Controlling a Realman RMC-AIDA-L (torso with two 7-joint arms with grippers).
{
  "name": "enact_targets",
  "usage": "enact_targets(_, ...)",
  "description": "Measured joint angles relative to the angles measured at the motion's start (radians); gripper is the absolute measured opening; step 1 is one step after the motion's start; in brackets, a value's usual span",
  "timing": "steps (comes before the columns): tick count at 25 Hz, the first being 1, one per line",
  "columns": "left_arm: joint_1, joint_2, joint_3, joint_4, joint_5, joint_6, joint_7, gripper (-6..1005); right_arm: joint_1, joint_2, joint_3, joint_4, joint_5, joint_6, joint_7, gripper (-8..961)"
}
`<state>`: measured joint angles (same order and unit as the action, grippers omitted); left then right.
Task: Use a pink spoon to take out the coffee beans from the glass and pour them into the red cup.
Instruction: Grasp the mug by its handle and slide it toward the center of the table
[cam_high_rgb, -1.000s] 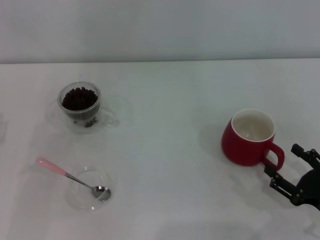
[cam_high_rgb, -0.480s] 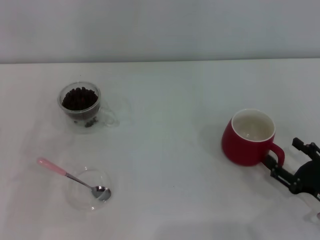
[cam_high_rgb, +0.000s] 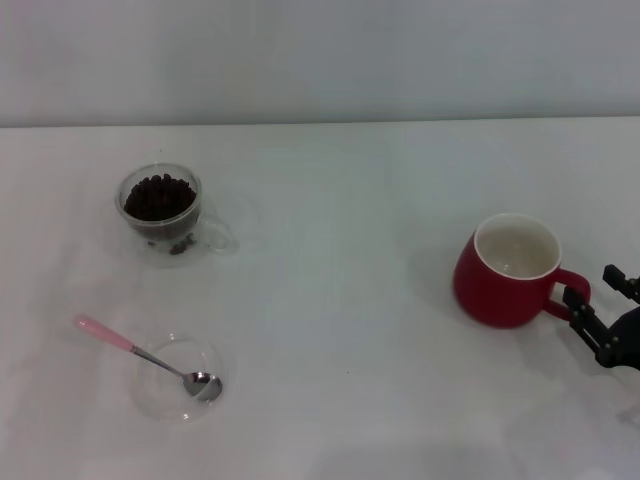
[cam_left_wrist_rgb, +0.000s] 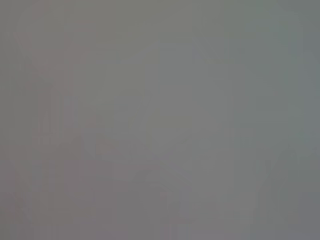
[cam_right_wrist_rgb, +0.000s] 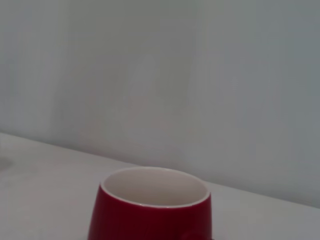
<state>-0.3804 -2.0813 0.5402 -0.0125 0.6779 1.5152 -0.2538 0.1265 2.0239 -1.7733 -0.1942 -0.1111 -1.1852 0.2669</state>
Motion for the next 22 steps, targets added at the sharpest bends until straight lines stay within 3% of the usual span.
enact_targets(2, 0.0, 0.0, 0.001, -0.001, 0.0, 0.0, 0.0, 699, 0.004, -0.001, 0.0, 0.0, 0.008, 0.011, 0.0, 577)
enact_targets(8, -0.001, -0.002, 0.001, -0.003, 0.002, -0.001, -0.001, 699, 0.012, 0.0, -0.006, -0.001, 0.013, 0.04, 0.0, 529)
enact_targets(13, -0.002, -0.002, 0.001, -0.003, 0.005, -0.003, -0.001, 699, 0.012, 0.001, -0.009, -0.001, 0.013, 0.041, 0.0, 358)
enact_targets(22, -0.002, 0.0, 0.001, -0.003, 0.004, -0.005, -0.001, 700, 0.016, 0.001, -0.012, -0.001, 0.007, 0.035, 0.0, 199)
